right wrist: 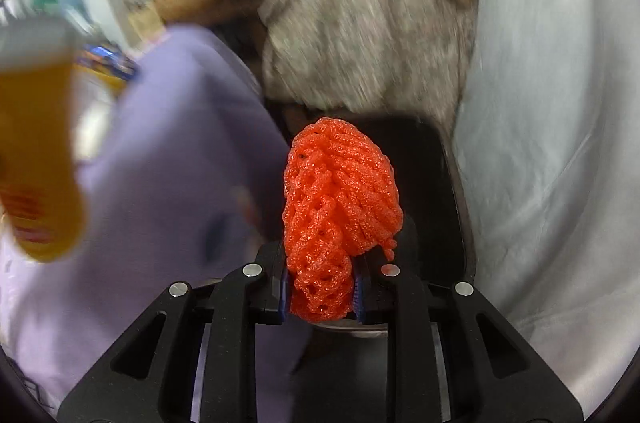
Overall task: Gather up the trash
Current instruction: 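Carry both items to the black bin and open both grippers to drop them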
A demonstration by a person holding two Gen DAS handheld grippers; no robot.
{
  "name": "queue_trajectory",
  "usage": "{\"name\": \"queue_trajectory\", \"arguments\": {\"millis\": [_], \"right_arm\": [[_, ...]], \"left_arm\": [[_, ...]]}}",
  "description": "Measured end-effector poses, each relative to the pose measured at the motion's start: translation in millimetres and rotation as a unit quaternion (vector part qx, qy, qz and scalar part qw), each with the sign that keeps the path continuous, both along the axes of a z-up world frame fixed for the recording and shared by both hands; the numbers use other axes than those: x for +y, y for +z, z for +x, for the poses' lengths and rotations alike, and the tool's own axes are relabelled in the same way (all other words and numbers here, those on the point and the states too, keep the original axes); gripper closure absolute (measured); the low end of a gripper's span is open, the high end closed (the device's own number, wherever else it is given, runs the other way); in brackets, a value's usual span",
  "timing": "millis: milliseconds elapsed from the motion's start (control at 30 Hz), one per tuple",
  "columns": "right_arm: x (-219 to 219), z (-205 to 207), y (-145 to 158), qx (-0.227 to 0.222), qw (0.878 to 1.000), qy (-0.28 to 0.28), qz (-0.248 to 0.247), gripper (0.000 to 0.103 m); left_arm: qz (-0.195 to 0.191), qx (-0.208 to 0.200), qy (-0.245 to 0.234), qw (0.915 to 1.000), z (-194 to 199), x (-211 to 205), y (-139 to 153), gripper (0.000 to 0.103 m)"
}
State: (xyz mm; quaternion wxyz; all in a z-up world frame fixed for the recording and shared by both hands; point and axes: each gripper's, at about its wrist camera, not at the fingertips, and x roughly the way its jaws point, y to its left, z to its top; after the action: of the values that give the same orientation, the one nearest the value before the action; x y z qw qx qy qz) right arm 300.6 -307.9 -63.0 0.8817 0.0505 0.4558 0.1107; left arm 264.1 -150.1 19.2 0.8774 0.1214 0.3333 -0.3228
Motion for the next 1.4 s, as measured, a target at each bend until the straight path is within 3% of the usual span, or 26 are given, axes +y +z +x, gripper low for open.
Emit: {"name": "queue_trajectory", "arguments": {"millis": [233,533,567,633,667,700,1067,1400], "right_arm": [[-16,86,-97,0.116,0.993,-0.033,0.015,0.080],[-8,136,-160,0.183,0.982,-0.051,-0.017,0.079],[-5,131,-159,0.184,0.981,-0.051,-0.019,0.075],[-5,133,-158,0.183,0.982,-0.053,-0.017,0.056],[-5,133,-158,0.180,0.982,-0.054,-0.017,0.042],[-6,131,-156,0.174,0.983,-0.055,-0.019,0.040],[-24,105,-149,0.135,0.989,-0.065,-0.011,0.040],[-29,74,-133,0.088,0.993,-0.072,-0.010,0.039]], "left_arm": [[0.006,0.025,0.018,0.9995,37,-39,-13,0.034],[0.022,0.057,0.045,0.9971,76,-57,-43,0.034],[0.022,0.063,0.047,0.9967,80,-59,-46,0.034],[0.018,0.078,0.052,0.9954,91,-61,-51,0.034],[0.016,0.086,0.057,0.9946,96,-63,-53,0.034],[0.016,0.090,0.060,0.9940,100,-64,-56,0.034],[0.040,0.137,0.106,0.9841,150,-89,-95,0.034],[0.073,0.218,0.160,0.9599,190,-109,-156,0.035]]}}
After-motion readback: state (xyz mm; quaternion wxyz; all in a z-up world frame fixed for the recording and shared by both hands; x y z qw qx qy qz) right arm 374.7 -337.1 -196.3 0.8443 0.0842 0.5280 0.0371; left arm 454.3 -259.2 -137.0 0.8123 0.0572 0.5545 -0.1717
